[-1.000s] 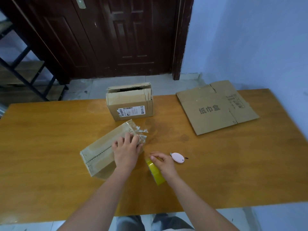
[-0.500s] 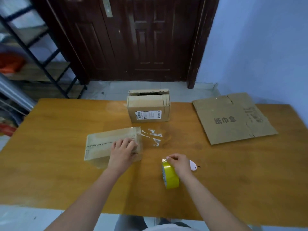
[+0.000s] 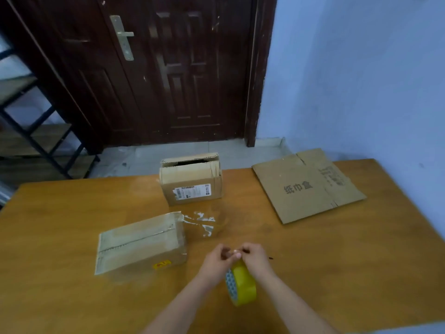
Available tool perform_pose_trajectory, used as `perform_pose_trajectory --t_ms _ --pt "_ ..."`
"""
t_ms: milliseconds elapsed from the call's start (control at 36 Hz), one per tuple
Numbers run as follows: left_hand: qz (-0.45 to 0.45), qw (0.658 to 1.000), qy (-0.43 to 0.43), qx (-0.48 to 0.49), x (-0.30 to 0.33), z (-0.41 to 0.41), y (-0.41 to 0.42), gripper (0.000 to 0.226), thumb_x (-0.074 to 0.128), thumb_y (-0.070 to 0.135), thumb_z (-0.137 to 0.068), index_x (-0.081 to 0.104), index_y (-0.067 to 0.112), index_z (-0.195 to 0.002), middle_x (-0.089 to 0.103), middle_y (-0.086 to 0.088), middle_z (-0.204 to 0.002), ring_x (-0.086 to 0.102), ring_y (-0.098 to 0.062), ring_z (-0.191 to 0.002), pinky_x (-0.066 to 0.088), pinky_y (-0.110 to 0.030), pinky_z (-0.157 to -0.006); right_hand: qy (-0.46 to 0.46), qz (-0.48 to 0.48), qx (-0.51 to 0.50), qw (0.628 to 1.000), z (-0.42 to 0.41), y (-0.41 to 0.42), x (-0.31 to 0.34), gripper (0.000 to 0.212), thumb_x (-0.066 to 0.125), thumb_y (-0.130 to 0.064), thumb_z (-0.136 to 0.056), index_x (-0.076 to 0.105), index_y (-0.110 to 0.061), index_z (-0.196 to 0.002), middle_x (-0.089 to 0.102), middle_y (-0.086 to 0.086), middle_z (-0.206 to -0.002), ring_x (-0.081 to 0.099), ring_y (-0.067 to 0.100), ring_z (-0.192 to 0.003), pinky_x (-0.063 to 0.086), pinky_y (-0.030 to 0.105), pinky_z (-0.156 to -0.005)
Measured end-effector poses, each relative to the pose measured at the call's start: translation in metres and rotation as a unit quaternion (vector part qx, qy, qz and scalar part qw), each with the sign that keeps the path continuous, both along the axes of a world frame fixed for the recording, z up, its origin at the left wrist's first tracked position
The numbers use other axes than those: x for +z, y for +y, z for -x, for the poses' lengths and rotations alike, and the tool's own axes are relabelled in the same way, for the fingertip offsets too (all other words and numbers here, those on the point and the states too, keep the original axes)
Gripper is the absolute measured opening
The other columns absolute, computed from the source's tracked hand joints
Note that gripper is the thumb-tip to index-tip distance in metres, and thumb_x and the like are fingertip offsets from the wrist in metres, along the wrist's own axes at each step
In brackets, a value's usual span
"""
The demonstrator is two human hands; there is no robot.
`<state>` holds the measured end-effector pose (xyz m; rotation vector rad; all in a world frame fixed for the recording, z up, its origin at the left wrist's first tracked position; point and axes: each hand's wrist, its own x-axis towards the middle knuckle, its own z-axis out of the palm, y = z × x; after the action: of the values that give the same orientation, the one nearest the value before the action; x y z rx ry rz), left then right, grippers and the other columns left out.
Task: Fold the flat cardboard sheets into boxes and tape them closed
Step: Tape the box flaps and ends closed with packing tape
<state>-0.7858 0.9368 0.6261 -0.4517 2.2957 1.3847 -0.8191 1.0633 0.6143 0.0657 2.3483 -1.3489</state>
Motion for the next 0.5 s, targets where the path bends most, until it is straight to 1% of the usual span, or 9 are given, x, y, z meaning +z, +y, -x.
perform_pose_trajectory --t_ms 56,83,139,167,222,278,333,389,500 --pt "-0.038 0.999 -0.002 0.025 -0.004 0.002 0.002 0.041 0.074 0.042 -0.077 0.056 0.012 -0.099 0.060 -0.001 -0.094 0.057 -0.016 -0.092 0.046 -0.026 -0.077 0.003 0.002 -0.018 1.000 0.002 0.004 0.000 0.038 0.063 -0.009 -0.085 0.054 -0.027 -0.054 0.056 -0.011 -0.050 0.047 0.001 -0.058 0.034 0.017 -0.055" --pt "-0.062 0.997 -0.010 0.035 -0.005 0.003 0.002 0.051 0.077 0.048 -0.068 0.055 0.012 -0.096 0.061 -0.002 -0.095 0.057 -0.016 -0.091 0.046 -0.025 -0.075 0.006 0.000 -0.024 1.000 0.003 0.006 -0.002 0.038 0.064 -0.011 -0.085 0.053 -0.027 -0.052 0.055 -0.008 -0.053 0.048 0.004 -0.058 0.034 0.020 -0.056" --pt "-0.099 0.994 -0.040 0.033 -0.005 0.006 0.003 0.077 0.071 0.060 -0.047 0.053 0.012 -0.105 0.059 -0.005 -0.104 0.057 -0.017 -0.096 0.046 -0.024 -0.076 0.006 -0.005 -0.033 0.999 0.003 0.010 -0.003 0.040 0.064 -0.014 -0.086 0.050 -0.022 -0.049 0.052 -0.004 -0.054 0.045 0.011 -0.058 0.032 0.027 -0.056" --pt "-0.102 0.993 -0.053 0.014 -0.005 0.008 0.005 0.086 0.068 0.061 -0.042 0.050 0.012 -0.110 0.058 -0.005 -0.108 0.057 -0.018 -0.099 0.045 -0.025 -0.078 0.001 -0.007 -0.038 0.999 0.003 0.011 -0.005 0.038 0.065 -0.015 -0.085 0.050 -0.020 -0.050 0.051 0.001 -0.056 0.044 0.013 -0.059 0.031 0.029 -0.057" --pt "-0.089 0.993 -0.072 -0.037 -0.007 0.009 0.008 0.089 0.069 0.057 -0.040 0.046 0.013 -0.114 0.057 -0.003 -0.107 0.056 -0.017 -0.099 0.045 -0.028 -0.080 -0.016 -0.016 -0.049 0.999 0.003 0.013 -0.008 0.031 0.066 -0.017 -0.084 0.052 -0.017 -0.057 0.050 0.005 -0.060 0.043 0.014 -0.060 0.031 0.029 -0.058" --pt "-0.084 0.992 -0.079 -0.054 -0.010 0.009 0.011 0.086 0.071 0.055 -0.040 0.045 0.014 -0.111 0.057 0.001 -0.105 0.056 -0.014 -0.097 0.047 -0.028 -0.080 -0.017 -0.032 -0.061 0.997 0.005 0.014 -0.009 0.027 0.067 -0.019 -0.083 0.054 -0.015 -0.060 0.054 0.006 -0.062 0.046 0.015 -0.062 0.032 0.030 -0.058" --pt "-0.096 0.991 -0.082 -0.037 -0.012 0.007 0.014 0.083 0.070 0.053 -0.038 0.046 0.013 -0.106 0.056 0.000 -0.103 0.056 -0.012 -0.092 0.047 -0.025 -0.076 -0.019 -0.062 -0.059 0.996 0.006 0.013 -0.010 0.030 0.066 -0.021 -0.084 0.054 -0.017 -0.057 0.059 0.004 -0.062 0.051 0.015 -0.060 0.036 0.029 -0.055" --pt "-0.111 0.990 -0.084 -0.017 -0.015 0.004 0.013 0.079 0.070 0.054 -0.038 0.047 0.013 -0.102 0.056 -0.001 -0.098 0.055 -0.009 -0.086 0.046 -0.022 -0.072 -0.019 -0.089 -0.052 0.995 0.006 0.009 -0.008 0.035 0.065 -0.021 -0.085 0.053 -0.018 -0.053 0.057 -0.002 -0.057 0.051 0.011 -0.056 0.036 0.022 -0.050" --pt "-0.138 0.982 -0.125 0.038 -0.017 -0.003 0.007 0.083 0.064 0.068 -0.041 0.052 0.013 -0.102 0.061 -0.005 -0.097 0.058 -0.014 -0.082 0.045 -0.024 -0.072 0.008 -0.018 -0.091 0.996 0.013 -0.003 -0.004 0.025 0.064 -0.013 -0.083 0.061 -0.009 -0.059 0.066 0.006 -0.064 0.058 0.018 -0.063 0.047 0.030 -0.064"
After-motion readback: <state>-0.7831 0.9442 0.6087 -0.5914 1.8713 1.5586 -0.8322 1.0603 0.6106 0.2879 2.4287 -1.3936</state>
